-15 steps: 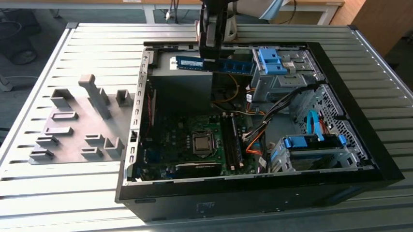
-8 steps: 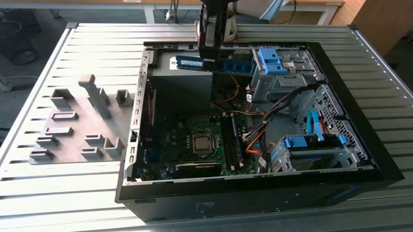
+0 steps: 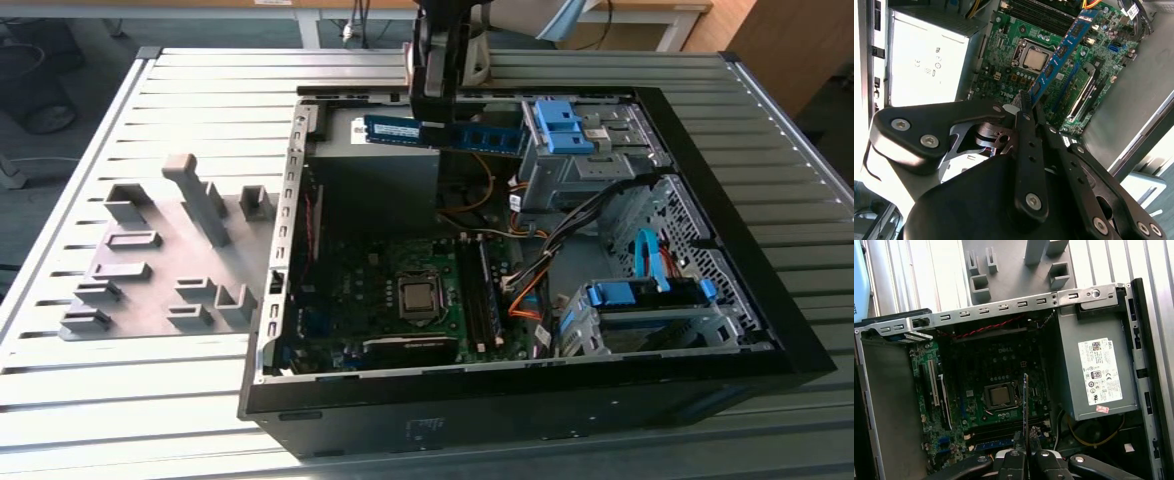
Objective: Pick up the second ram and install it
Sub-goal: 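Insert the second ram into the second slot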
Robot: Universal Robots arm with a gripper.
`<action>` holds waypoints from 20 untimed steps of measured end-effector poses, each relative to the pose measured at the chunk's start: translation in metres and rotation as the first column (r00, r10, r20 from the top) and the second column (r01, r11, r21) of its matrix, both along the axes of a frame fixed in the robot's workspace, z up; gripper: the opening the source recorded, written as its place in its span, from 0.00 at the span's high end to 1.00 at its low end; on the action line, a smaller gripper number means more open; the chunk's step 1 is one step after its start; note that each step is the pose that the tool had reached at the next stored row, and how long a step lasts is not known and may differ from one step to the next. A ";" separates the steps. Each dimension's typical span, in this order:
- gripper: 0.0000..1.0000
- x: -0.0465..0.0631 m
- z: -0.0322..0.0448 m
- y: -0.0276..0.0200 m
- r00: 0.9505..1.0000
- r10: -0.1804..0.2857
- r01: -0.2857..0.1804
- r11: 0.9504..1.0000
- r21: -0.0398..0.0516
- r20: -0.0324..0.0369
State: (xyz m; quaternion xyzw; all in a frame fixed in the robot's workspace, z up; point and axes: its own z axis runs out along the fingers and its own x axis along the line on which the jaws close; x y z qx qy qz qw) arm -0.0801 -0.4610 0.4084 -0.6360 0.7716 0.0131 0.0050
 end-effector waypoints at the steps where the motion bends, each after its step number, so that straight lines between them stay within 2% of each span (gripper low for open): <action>1: 0.86 0.000 0.0000 0.0000 1.000 0.000 0.000 1.000 0.000 0.000; 8: 0.86 0.000 0.0000 0.0000 1.000 -0.008 0.008 1.000 0.000 0.000; 13: 0.86 0.000 -0.0002 0.0000 0.998 -0.062 0.062 0.998 0.000 0.000; 17: 0.86 0.000 -0.0005 0.0000 0.992 -0.129 0.129 0.992 0.000 0.000; 20: 0.86 0.000 -0.0007 0.0000 0.984 -0.177 0.177 0.984 0.000 0.000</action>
